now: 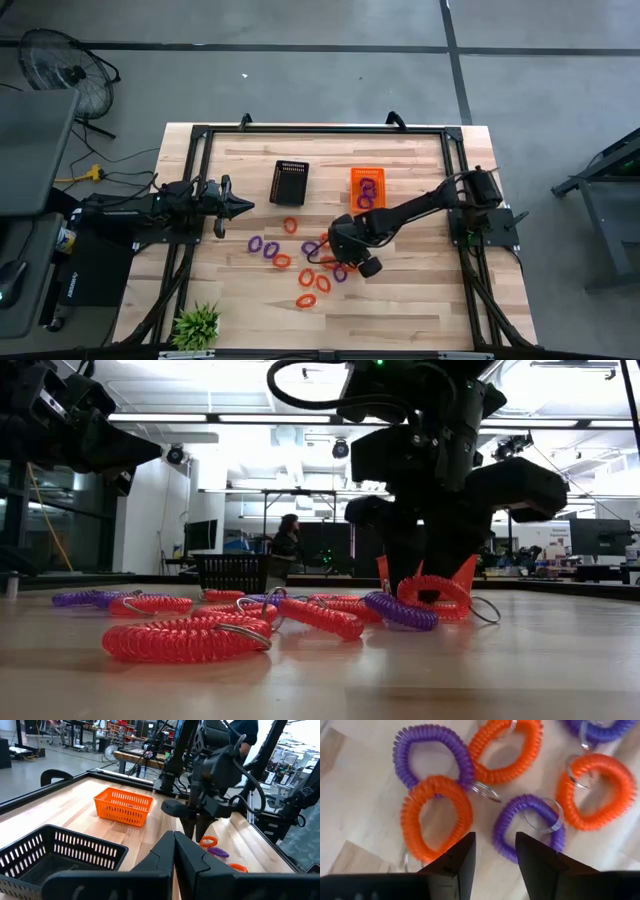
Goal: Sort spring keychains into baskets
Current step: Put the violet spring keychain into the orange basket
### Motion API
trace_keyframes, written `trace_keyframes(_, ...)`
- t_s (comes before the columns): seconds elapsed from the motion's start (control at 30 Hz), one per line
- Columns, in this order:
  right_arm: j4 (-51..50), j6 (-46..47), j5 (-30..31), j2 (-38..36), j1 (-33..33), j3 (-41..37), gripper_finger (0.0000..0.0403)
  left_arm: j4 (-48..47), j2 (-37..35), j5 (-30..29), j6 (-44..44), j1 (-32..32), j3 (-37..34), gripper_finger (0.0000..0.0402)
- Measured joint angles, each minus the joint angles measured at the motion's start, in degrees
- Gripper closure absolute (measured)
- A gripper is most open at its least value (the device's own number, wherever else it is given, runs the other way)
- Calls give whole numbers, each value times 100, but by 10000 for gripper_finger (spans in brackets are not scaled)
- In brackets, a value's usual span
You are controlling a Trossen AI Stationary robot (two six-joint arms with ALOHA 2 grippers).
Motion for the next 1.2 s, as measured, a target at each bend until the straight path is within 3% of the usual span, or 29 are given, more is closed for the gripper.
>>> trace_keyframes(0.6, 76, 344, -17, 331, 1, 31, 274, -1, 2, 0, -1, 0, 2, 401)
trace_keyframes(1.2, -46, 1139, 51, 319, -4, 11, 378, -1, 2, 0, -1, -1, 2, 401)
